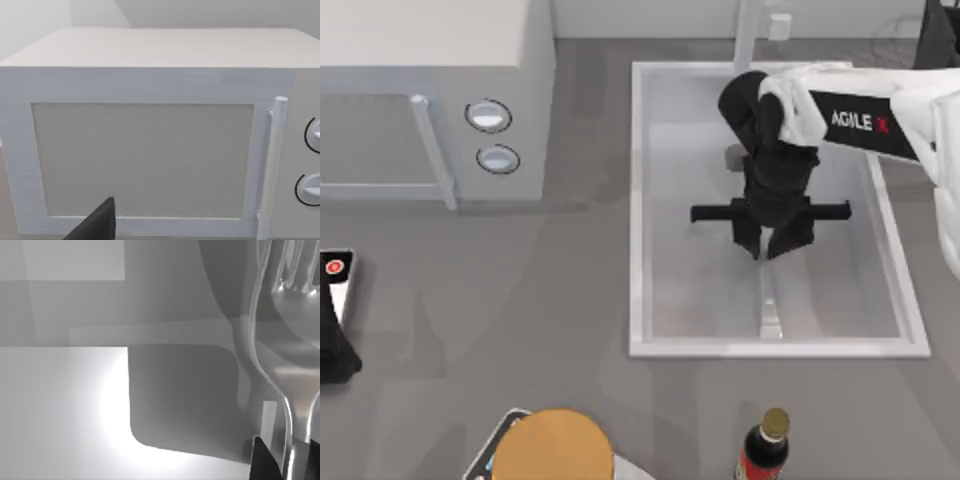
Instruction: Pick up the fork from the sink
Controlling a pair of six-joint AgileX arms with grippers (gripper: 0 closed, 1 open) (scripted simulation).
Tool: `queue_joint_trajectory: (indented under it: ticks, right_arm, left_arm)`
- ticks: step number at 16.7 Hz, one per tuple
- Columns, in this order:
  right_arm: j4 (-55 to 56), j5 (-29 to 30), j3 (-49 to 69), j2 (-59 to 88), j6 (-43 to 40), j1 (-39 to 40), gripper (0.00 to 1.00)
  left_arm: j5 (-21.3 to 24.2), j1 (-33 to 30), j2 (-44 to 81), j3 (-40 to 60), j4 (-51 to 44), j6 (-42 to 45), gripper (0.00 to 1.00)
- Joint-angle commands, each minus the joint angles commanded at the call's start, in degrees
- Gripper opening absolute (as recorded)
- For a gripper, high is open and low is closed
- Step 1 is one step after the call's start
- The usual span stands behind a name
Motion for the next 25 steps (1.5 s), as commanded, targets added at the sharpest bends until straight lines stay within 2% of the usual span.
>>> queue_joint_trajectory:
  ticks: [7, 17, 25]
  right_arm:
    - [-3.04, 0.95, 2.56, -2.96, -0.61, -0.2, 0.0]
    - [-28.49, 0.86, 21.48, -9.05, -0.77, -0.3, 0.0]
    - [-28.95, 0.76, 20.06, -11.39, -1.98, -1.5, 0.0]
  left_arm:
    - [0.0, 0.0, 0.0, 0.0, 0.0, 0.0, 1.0]
    - [0.0, 0.0, 0.0, 0.0, 0.0, 0.0, 1.0]
    - [0.0, 0.0, 0.0, 0.0, 0.0, 0.0, 1.0]
